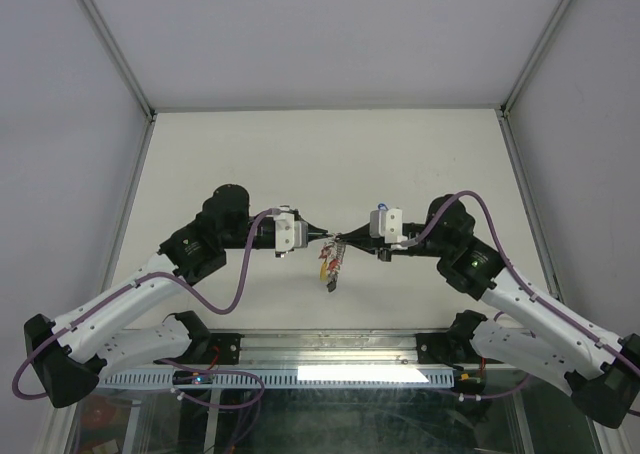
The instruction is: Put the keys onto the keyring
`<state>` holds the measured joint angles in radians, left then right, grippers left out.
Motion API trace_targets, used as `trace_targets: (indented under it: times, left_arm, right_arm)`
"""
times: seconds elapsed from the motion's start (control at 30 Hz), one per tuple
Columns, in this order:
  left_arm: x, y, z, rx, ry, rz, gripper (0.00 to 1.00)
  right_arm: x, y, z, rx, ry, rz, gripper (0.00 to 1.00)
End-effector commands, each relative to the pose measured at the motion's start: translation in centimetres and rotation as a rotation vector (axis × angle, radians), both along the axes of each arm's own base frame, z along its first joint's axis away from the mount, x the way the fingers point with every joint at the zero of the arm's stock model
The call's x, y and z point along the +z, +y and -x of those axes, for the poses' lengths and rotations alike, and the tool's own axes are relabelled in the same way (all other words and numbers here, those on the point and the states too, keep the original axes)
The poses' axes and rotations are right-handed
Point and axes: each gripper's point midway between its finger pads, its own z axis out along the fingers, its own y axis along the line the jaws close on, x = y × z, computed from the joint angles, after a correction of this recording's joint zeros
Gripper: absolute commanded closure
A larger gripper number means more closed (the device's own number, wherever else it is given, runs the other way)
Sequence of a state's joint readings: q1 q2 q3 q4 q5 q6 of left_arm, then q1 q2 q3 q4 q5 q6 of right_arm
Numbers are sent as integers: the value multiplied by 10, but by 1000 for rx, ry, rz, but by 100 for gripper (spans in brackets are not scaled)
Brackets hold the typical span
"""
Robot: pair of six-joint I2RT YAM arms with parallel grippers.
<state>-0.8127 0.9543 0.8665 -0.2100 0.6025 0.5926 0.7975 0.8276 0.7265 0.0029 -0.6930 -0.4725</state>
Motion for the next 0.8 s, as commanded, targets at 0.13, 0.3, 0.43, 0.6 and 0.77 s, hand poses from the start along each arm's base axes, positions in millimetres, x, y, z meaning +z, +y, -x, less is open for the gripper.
trace_targets:
  times: [0.13, 0.3, 0.43, 0.6, 0.77]
  left_arm:
    - [11, 4, -3, 30, -52, 11, 100]
    - [9, 1, 0, 3, -36, 8, 100]
    - [7, 0, -1, 4, -31, 4, 100]
    - [5, 0, -3, 15, -31, -2, 100]
    - [2, 2, -7, 38, -38, -6, 100]
  right_arm:
    - [37, -3, 2, -19, -95, -122, 100]
    - [43, -3, 0, -35, -90, -173, 100]
    - [48, -5, -3, -59, -90, -212, 100]
    - [52, -6, -2, -58, -105, -229, 100]
    - [55, -7, 0, -57, -115, -239, 100]
